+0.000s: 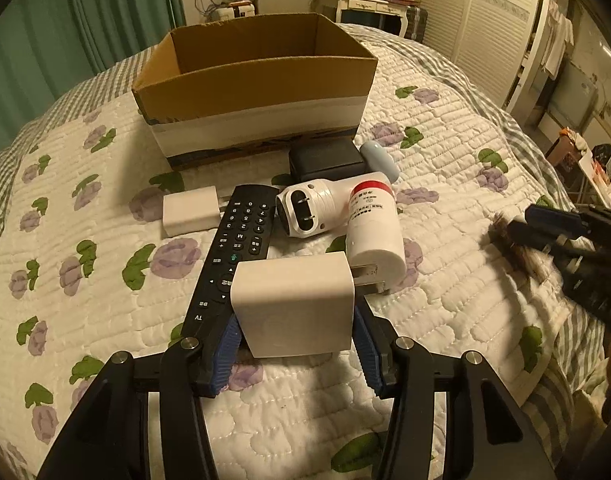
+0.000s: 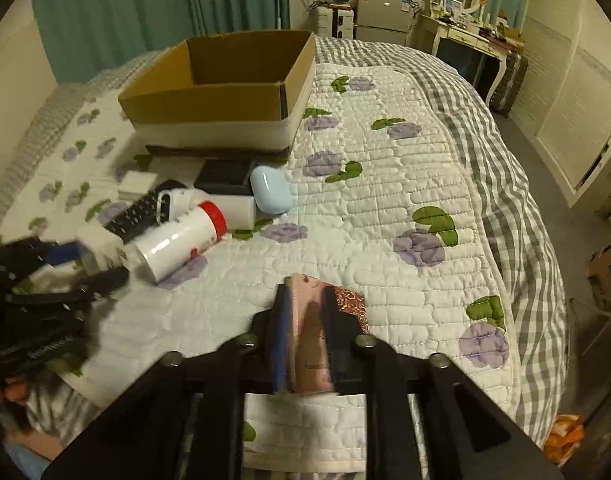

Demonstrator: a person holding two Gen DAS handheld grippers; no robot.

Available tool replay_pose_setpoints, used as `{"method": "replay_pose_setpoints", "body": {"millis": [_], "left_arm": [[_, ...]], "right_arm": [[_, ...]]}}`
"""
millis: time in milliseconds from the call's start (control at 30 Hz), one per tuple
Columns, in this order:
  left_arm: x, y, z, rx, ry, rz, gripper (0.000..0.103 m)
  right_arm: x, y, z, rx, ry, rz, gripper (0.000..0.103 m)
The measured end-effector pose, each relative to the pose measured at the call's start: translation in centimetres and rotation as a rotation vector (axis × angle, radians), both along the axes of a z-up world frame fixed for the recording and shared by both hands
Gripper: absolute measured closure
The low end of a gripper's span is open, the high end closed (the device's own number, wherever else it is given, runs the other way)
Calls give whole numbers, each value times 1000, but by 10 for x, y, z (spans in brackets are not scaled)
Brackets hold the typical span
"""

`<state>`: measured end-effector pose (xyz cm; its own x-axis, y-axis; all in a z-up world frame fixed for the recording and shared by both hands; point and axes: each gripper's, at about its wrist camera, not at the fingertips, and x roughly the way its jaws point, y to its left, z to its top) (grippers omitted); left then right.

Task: Organize rigid objects
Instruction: 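Carry the pink card case and white plug into the cardboard box and release both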

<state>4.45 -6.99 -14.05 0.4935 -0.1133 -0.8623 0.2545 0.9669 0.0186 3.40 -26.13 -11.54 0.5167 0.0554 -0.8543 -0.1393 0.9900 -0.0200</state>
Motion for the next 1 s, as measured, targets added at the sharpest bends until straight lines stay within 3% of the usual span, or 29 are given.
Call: {"method": "replay_pose_setpoints", "body": {"millis": [67,167,267,400,633,1000], "left_arm": [[1,0,1,-3,2,-2,51],[1,0,1,-2,1,-5,51],[2,0,1,-5,7,-4,51],[3,0,2,-9,8,-5,51],[-2,0,16,-22,-18,-10,51],[0,13,74,-68,-109,29,51]], "right_arm": [[1,3,-12,-22,17,12,56],[3,-2,-28,-47,51,-11,52],[5,-18,-35,-9,55,-69,27],[12,-38,-46,120,106,-106,25],[6,-32,-34,114,78,-95,30],[2,-2,62,121,-107,-14,30]]}}
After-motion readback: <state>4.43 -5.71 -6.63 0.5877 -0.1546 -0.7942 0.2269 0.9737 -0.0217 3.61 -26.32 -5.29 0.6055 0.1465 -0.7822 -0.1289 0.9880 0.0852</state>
